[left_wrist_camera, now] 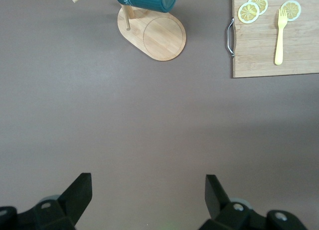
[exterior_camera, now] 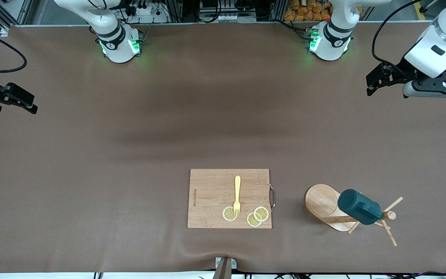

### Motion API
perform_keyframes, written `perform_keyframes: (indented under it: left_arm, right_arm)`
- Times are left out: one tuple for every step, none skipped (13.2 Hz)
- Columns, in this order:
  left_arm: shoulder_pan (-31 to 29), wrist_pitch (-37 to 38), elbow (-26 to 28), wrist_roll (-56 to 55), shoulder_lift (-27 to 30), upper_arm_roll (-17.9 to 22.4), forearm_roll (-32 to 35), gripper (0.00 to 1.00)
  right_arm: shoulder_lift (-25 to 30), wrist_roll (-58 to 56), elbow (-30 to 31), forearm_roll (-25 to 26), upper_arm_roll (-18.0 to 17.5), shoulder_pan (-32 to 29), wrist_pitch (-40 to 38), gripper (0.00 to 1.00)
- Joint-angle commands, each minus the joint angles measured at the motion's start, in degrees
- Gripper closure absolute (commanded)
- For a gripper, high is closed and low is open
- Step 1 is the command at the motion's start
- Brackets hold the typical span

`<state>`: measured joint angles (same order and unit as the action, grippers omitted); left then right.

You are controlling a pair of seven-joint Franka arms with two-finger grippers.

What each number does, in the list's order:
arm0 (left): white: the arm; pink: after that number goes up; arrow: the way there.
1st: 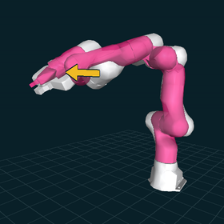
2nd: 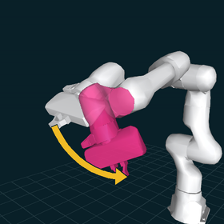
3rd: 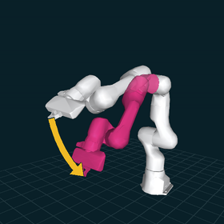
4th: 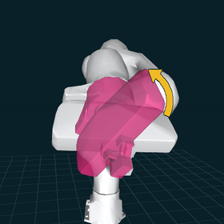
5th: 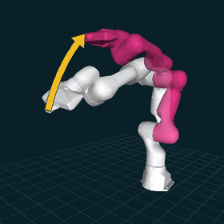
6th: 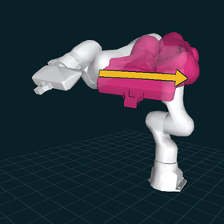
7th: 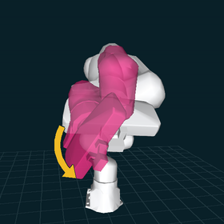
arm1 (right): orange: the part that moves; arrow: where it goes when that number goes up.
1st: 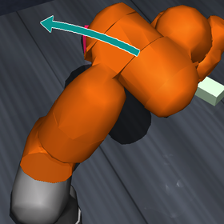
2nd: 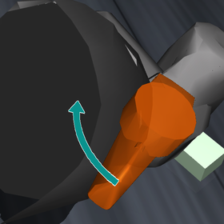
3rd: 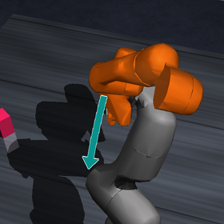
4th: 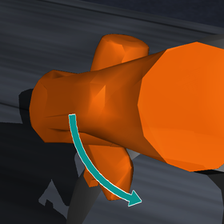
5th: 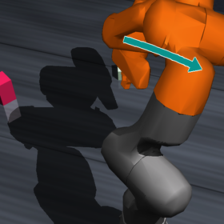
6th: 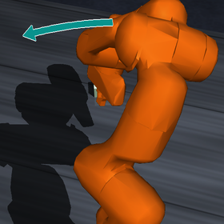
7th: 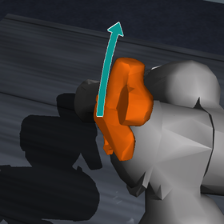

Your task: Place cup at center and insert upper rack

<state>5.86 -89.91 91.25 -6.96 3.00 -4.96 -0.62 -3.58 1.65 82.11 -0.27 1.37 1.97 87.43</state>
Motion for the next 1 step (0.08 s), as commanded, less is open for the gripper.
perform_keyframes:
  left_arm:
    - [-0.1, 1.0, -0.5, -0.5, 0.3, 0.0, 0.4, 0.00]
  right_arm:
    - [0.1, -0.1, -0.2, 0.0, -0.6, -0.8, -0.4, 0.00]
